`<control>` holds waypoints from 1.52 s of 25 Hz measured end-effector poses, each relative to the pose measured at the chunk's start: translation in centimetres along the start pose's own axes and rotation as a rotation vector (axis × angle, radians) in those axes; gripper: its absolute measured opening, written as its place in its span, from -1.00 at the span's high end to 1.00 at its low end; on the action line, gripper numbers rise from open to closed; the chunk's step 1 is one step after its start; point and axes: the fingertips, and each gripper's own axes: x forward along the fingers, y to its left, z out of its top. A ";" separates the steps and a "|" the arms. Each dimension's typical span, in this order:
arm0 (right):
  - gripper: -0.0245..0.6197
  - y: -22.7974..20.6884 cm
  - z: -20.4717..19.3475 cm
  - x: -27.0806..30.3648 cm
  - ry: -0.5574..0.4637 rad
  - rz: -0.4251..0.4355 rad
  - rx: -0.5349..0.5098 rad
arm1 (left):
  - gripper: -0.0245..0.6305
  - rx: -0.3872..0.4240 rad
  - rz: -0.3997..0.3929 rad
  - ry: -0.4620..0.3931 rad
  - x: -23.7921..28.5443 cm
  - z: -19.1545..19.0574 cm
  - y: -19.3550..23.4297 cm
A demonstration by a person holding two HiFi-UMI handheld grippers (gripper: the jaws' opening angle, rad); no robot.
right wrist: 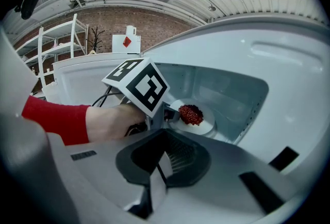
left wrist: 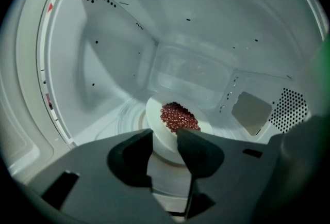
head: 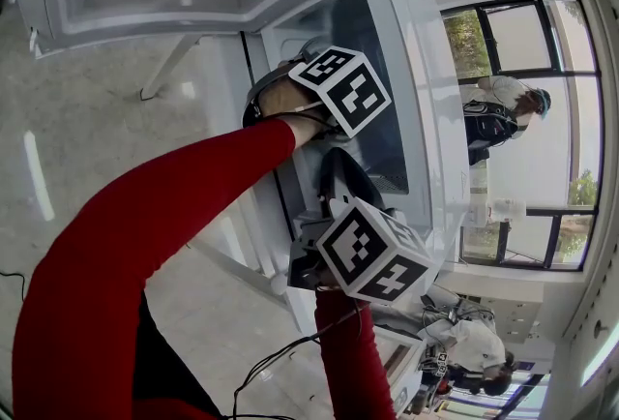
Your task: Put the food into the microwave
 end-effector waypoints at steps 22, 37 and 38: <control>0.88 0.1 -0.2 0.1 0.002 0.015 0.002 | 0.47 -0.043 -0.010 0.011 -0.5 0.0 1.0; 0.89 0.3 -0.1 -0.1 0.005 0.025 0.016 | 0.42 0.189 0.079 -0.012 -0.6 0.9 0.9; 0.88 0.4 -0.2 0.1 0.005 0.024 0.017 | 0.42 0.177 0.072 -0.016 -0.5 0.8 1.1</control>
